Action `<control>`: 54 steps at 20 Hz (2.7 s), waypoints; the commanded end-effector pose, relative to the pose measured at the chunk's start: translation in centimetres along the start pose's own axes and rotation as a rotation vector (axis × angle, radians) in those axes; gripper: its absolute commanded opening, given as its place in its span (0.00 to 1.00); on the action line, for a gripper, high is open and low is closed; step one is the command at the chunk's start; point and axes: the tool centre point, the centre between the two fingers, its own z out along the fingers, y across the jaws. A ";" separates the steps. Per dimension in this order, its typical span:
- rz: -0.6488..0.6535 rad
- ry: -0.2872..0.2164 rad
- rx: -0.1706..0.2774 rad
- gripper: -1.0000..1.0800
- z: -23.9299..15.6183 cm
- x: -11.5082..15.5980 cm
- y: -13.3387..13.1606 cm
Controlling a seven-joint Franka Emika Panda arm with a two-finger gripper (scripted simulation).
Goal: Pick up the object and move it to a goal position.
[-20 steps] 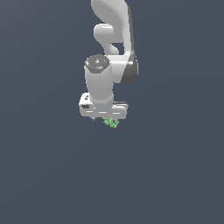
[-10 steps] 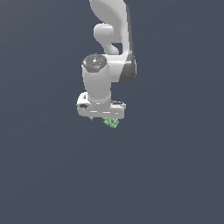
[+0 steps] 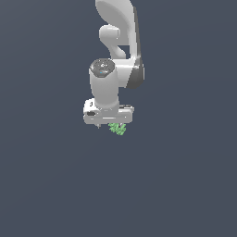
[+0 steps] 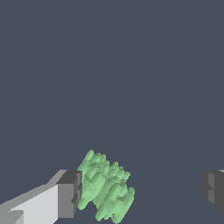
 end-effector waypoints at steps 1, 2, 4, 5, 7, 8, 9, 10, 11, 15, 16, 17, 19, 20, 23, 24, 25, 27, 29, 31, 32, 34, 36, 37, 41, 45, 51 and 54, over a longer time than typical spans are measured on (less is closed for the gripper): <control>-0.056 0.000 -0.001 0.96 0.3 -0.3 -0.2; -0.082 0.000 -0.002 0.96 0.4 -0.5 -0.3; -0.138 0.001 -0.003 0.96 0.7 -0.8 -0.4; -0.167 0.001 -0.003 0.96 0.9 -1.0 -0.5; -0.225 0.001 -0.004 0.96 1.2 -1.4 -0.7; -0.254 0.001 -0.005 0.96 1.3 -1.5 -0.8; -0.283 0.001 -0.005 0.96 1.5 -1.7 -0.9; -0.312 0.002 -0.006 0.96 1.6 -1.9 -1.0; -0.341 0.002 -0.006 0.96 1.8 -2.1 -1.1; -0.458 0.002 -0.008 0.96 2.3 -2.8 -1.6; -0.487 0.002 -0.009 0.96 2.5 -3.0 -1.7; -0.516 0.003 -0.009 0.96 2.6 -3.2 -1.8; -0.575 0.003 -0.010 0.96 2.9 -3.6 -2.0; -0.604 0.003 -0.010 0.96 3.0 -3.8 -2.1; -0.693 0.004 -0.012 0.96 3.4 -4.4 -2.4; -0.722 0.004 -0.012 0.96 3.5 -4.5 -2.5; -0.751 0.004 -0.012 0.96 3.6 -4.7 -2.7; -0.805 0.005 -0.013 0.96 3.9 -5.1 -2.9; -0.853 0.005 -0.014 0.96 4.1 -5.4 -3.0; -0.896 0.005 -0.014 0.96 4.2 -5.7 -3.2; -0.914 0.005 -0.015 0.96 4.3 -5.9 -3.3; -0.947 0.006 -0.015 0.96 4.5 -6.1 -3.4; -0.975 0.006 -0.015 0.96 4.6 -6.3 -3.5; -0.986 0.006 -0.016 0.96 4.6 -6.3 -3.6; -1.016 0.006 -0.016 0.96 4.7 -6.6 -3.7; -1.018 0.006 -0.016 0.96 4.7 -6.6 -3.7; -1.019 0.006 -0.016 0.96 5.9 -6.6 -3.7; -1.021 0.007 -0.016 0.96 7.4 -6.6 -3.7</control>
